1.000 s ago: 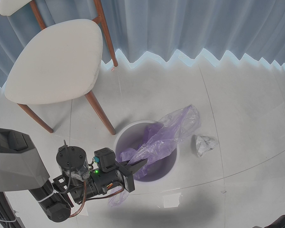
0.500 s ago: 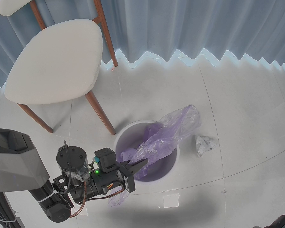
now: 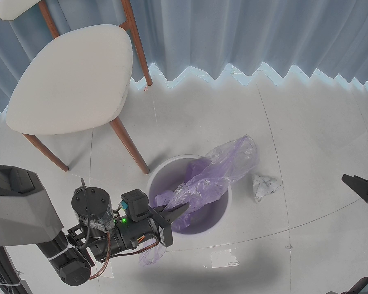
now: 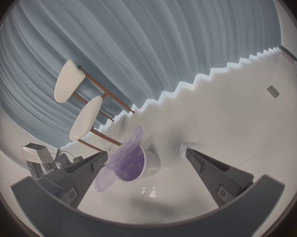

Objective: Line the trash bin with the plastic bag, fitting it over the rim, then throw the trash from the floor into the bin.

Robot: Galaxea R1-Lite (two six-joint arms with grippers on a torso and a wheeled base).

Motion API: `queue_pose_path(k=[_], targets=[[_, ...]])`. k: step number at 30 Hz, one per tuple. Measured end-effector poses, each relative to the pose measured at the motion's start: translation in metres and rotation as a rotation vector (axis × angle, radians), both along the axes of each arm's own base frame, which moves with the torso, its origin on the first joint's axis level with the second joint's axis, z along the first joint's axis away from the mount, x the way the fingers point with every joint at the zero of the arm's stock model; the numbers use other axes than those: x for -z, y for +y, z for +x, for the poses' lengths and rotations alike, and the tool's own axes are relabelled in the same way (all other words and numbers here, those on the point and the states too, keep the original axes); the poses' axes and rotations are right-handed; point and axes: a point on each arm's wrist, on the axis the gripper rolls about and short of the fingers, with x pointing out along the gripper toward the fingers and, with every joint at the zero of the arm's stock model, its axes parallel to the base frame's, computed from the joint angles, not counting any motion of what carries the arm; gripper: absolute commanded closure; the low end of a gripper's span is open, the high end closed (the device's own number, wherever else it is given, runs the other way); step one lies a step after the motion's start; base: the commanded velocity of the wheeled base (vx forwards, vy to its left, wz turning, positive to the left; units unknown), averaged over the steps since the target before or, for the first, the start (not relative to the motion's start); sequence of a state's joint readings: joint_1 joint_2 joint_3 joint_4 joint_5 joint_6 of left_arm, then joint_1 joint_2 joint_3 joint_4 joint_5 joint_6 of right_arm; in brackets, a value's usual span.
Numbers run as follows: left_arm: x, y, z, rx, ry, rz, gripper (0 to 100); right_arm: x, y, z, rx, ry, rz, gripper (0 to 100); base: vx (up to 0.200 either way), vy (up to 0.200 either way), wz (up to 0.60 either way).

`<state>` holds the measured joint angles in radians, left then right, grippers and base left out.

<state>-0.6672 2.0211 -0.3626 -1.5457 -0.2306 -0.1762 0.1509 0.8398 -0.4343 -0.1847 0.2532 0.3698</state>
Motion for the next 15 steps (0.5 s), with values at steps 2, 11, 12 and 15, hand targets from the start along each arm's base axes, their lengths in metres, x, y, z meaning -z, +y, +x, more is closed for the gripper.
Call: queue_pose_path(k=[2,11,12,15], targets=[[0.001,0.000,0.000,-0.001,-0.001,0.006,100,-0.001,0.004,0.010,-0.025,0.026,-0.003,0,0.000,0.000,0.00],[0.004,0.003,0.000,-0.010,0.007,0.021,100,-0.019,0.018,0.053,-0.069,0.039,0.014,0,0.000,0.000,0.00],[0.005,0.003,0.000,-0.015,0.010,0.024,100,-0.021,0.019,0.058,-0.069,0.039,0.020,0,0.000,0.000,0.00],[0.007,0.004,0.001,-0.058,0.012,0.033,100,-0.029,0.023,0.071,-0.070,0.037,0.035,0,0.000,0.000,0.00]])
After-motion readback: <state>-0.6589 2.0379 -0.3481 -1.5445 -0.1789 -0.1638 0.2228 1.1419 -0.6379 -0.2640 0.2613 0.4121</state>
